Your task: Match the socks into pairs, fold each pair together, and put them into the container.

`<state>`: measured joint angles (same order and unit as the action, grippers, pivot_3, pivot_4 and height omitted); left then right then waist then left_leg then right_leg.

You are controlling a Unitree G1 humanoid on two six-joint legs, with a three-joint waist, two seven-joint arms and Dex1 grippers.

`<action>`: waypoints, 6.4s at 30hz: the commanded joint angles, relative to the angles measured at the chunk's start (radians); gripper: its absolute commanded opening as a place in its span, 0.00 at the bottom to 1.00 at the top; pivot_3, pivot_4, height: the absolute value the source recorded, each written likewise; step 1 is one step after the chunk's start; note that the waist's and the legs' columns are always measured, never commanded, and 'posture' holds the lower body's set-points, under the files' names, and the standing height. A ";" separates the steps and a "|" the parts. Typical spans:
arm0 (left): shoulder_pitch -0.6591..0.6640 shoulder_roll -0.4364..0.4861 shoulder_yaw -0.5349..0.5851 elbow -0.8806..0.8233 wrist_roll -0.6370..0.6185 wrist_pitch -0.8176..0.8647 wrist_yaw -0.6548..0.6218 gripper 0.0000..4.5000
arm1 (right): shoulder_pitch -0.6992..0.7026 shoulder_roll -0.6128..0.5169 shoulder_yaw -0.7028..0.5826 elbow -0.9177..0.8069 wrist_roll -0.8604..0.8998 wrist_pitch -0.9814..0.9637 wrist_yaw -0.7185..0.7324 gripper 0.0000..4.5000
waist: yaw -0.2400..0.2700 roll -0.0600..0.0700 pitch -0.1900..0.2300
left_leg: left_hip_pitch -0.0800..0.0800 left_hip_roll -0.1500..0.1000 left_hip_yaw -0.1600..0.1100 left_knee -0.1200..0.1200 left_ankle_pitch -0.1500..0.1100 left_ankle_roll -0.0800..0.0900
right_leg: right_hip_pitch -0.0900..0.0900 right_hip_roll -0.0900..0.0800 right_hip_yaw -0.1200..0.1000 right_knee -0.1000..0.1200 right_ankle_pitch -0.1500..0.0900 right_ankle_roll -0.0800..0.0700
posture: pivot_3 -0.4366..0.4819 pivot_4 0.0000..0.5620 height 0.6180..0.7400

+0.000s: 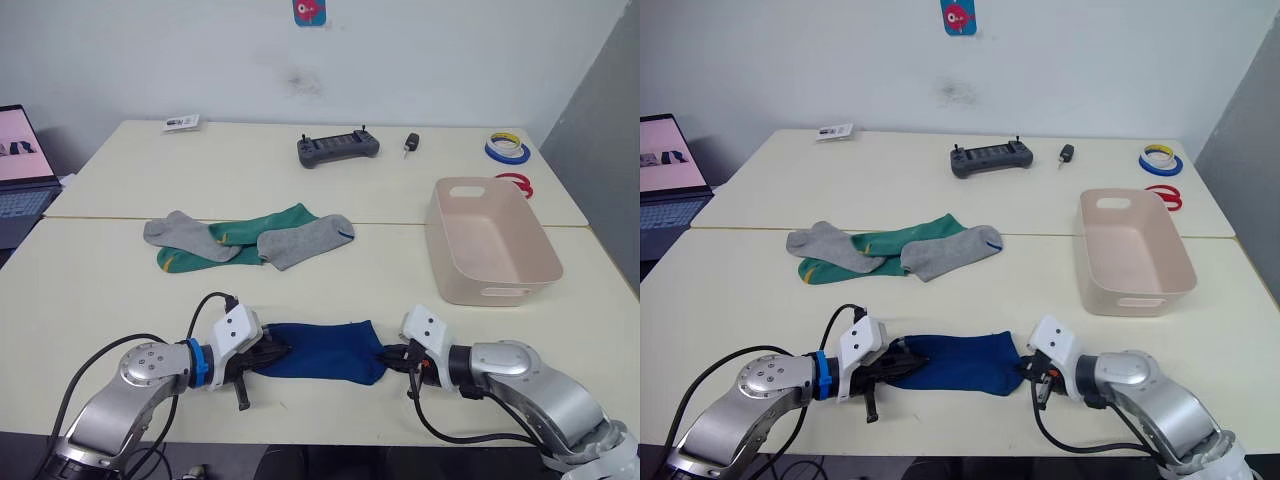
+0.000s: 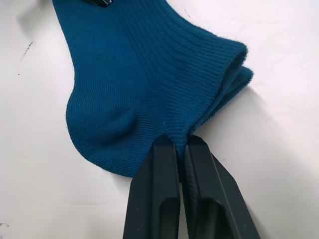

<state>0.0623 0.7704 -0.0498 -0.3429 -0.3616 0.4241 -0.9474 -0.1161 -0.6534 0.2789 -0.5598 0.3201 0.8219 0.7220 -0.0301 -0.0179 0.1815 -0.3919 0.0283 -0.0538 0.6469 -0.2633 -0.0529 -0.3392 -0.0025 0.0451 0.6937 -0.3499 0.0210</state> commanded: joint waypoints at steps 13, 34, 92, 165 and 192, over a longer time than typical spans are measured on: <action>-0.181 -0.120 -0.142 0.019 0.047 0.055 0.062 0.00 | -0.165 -0.138 -0.087 0.013 0.094 0.015 0.171 0.01 | 0.000 0.000 0.001 | -0.006 0.000 0.000 0.000 0.000 0.000 | -0.004 0.000 -0.001 -0.003 0.000 0.000 | 0.48 0.27 1.00; -0.165 -0.138 -0.169 0.105 0.098 0.025 0.062 0.00 | -0.357 0.144 0.129 0.071 0.162 0.189 0.064 0.01 | 0.000 0.000 0.000 | -0.004 0.000 -0.001 0.001 0.000 0.000 | -0.003 0.000 -0.001 -0.001 0.000 0.000 | 0.48 0.27 1.00; -0.040 0.091 0.281 -0.121 -0.278 0.218 -0.049 0.00 | -0.345 0.109 0.059 0.086 0.168 0.147 0.054 0.99 | 0.000 -0.001 0.001 | -0.008 0.001 0.000 0.000 0.001 0.001 | -0.011 -0.001 -0.001 0.003 0.000 0.000 | 0.48 0.27 1.00; -0.284 0.099 0.265 -0.193 -0.558 0.358 0.005 0.90 | -0.404 0.115 -0.280 0.000 0.210 0.047 -0.044 0.00 | -0.001 -0.002 0.002 | -0.008 0.000 0.001 0.000 0.001 0.001 | -0.012 0.000 -0.001 0.003 0.000 0.000 | 0.48 0.27 1.00; -0.563 0.065 0.184 -0.232 -0.729 0.472 0.073 1.00 | -0.794 -0.314 0.052 1.181 -0.714 -1.382 0.119 0.00 | -0.018 -0.002 0.003 | -0.008 0.001 0.010 0.001 0.004 -0.004 | -0.012 -0.001 0.002 0.001 0.000 0.000 | 0.48 0.27 1.00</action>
<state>-0.4861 0.8290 0.1292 -0.5479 -1.0748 0.8952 -0.8775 -0.8830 -0.9612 0.3285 0.6169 -0.3836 -0.5253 0.8065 -0.0480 -0.0203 0.1847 -0.3998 0.0290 -0.0443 0.6485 -0.2591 -0.0571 -0.3515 -0.0033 0.0470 0.6951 -0.3495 0.0205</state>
